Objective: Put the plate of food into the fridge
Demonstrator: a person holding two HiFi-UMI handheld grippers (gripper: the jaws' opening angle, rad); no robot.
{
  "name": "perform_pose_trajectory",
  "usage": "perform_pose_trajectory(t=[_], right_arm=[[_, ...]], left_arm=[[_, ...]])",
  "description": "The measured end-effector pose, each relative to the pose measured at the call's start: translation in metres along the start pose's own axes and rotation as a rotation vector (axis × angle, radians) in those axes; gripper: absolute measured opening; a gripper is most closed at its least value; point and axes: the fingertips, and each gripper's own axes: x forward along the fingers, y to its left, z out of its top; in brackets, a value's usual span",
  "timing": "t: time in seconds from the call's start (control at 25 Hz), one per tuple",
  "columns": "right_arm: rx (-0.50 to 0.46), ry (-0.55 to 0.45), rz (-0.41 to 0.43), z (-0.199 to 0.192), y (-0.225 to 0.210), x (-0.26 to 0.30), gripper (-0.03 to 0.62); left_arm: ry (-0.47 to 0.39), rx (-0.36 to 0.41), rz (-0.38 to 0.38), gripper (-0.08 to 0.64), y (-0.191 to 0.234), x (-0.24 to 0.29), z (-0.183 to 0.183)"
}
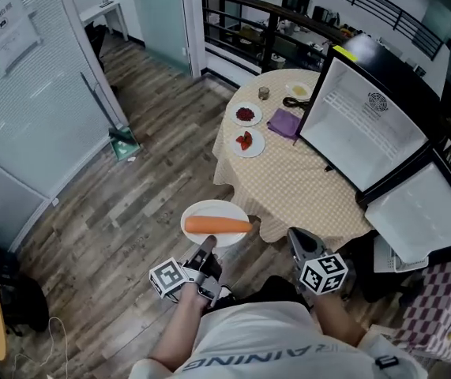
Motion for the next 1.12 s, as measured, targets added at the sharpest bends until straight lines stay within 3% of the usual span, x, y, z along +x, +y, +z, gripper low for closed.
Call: perform_pose_trajectory(t=[0.32, 0.68, 1.12], right_arm=[[0.078, -0.03, -0.136, 0.006, -0.058, 0.0, 0.023], [0.122, -0.106, -0.231, 0.042, -0.148, 0.0, 0.023], [0.173, -0.098, -0.259, 0.044, -0.215, -0.008, 0.023]], left_arm=[[0.158, 0.018, 0.021, 0.029, 0.008, 0.078, -0.004], [0.301, 0.043, 0.03, 0.028, -0.007, 0.196, -0.033], [0.413, 0.037, 0.044, 0.029, -0.005, 0.311, -0.084]])
